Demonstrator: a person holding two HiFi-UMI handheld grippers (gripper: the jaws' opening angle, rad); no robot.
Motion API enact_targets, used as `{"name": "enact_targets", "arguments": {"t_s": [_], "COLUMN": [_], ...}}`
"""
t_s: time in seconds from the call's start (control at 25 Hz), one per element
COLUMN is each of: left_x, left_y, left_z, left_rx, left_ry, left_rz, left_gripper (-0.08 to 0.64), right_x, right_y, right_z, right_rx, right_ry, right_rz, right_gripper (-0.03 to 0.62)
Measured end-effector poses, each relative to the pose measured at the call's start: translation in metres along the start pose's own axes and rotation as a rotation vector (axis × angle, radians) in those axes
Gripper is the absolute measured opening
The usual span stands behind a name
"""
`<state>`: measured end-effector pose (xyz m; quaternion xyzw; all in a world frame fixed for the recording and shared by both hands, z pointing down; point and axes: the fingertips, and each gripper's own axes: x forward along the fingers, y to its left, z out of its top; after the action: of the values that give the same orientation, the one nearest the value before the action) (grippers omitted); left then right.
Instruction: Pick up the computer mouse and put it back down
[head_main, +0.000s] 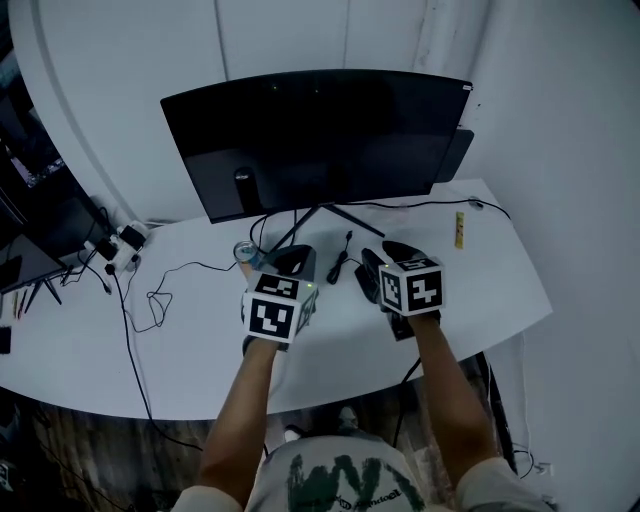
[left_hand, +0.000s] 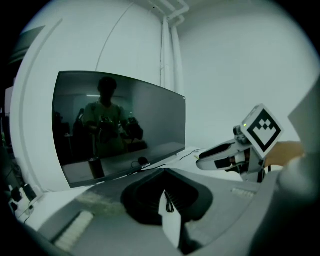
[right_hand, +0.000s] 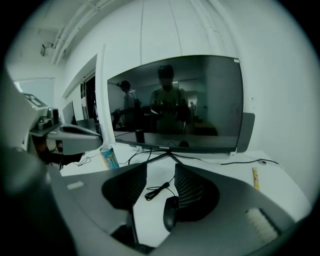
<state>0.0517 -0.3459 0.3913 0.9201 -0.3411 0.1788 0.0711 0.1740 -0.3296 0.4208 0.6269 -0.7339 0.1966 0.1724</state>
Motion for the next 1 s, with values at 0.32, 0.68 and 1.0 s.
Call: {"name": "enact_targets", "arguments": {"t_s": [0.32,0.68,1.0], "left_x": [-0.019,-0.034,-0.043], "left_y": [0.011,0.016,0.016], "left_z": [0.024,0.026,0.021], "left_rx": [-0.007,-0.009,-0.01], "left_ry": [-0.062,-0.079,-0.073], "left_rz": [0.016,0.043,0.045], "left_gripper": [0.002,0.002,0.002], "right_x": [-0.04,-0.061,-0.067], "right_y": [0.007,0.014,0.021], "right_z": [0.042,0.054,0.052], "right_rx": [-0.01,0.001,0.01], "right_ry": [-0.134,-0.218,-0.224], "right_rz": [-0.018,-0.019,-0.015], "right_gripper": [0.108,0.0,0.0]}}
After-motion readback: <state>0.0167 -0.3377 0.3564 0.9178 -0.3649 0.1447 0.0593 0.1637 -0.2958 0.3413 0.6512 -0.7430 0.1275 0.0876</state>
